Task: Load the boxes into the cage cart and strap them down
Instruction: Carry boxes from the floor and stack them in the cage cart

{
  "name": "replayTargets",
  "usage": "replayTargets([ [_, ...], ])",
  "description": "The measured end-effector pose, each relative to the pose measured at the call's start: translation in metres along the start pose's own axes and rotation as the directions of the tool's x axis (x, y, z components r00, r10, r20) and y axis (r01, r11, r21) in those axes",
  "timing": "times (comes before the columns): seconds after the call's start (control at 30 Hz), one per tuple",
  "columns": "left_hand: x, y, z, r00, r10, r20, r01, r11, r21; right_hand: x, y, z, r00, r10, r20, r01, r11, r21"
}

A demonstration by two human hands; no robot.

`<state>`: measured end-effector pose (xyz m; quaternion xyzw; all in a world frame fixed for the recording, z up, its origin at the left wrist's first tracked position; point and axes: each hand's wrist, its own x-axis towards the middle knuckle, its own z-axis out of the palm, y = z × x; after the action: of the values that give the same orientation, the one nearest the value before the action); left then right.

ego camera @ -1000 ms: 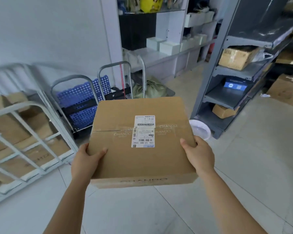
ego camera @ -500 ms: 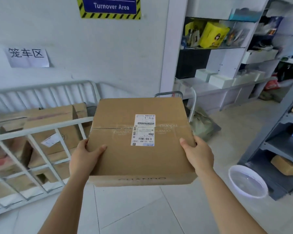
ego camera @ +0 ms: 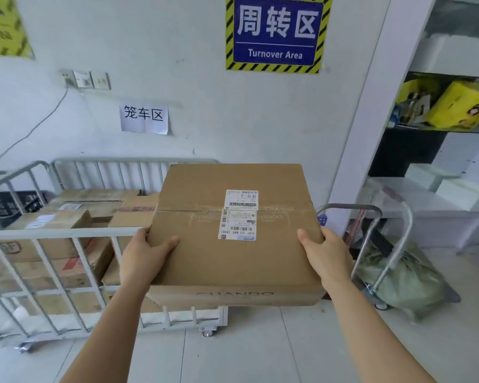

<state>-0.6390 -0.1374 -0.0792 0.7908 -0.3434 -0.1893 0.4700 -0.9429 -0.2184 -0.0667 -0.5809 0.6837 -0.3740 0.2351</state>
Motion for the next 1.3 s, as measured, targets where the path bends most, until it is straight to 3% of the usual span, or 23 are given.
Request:
replayTargets([
  [0.3, 0.108, -0.001, -0.009, 0.997, -0.013, -0.077, 0.013, 1.000, -0.003, 0.079, -0.064, 0.087, 0.994, -0.090, 0.054, 0.089, 0.996, 0.016],
  [0.77, 0.343, -0.009, -0.031, 0.997, -0.008, -0.077, 0.008, 1.000, -0.007, 0.192, -0.179, 0.269, 0.997, -0.061, 0.049, 0.057, 0.995, 0.079],
  [1.3, 0.562, -0.030, 0.021, 0.991, -0.078, -0.106, 0.080, 0.997, 0.014, 0.344, -0.244, 0.436, 0.992, -0.042, 0.118, 0.038, 0.998, 0.040],
])
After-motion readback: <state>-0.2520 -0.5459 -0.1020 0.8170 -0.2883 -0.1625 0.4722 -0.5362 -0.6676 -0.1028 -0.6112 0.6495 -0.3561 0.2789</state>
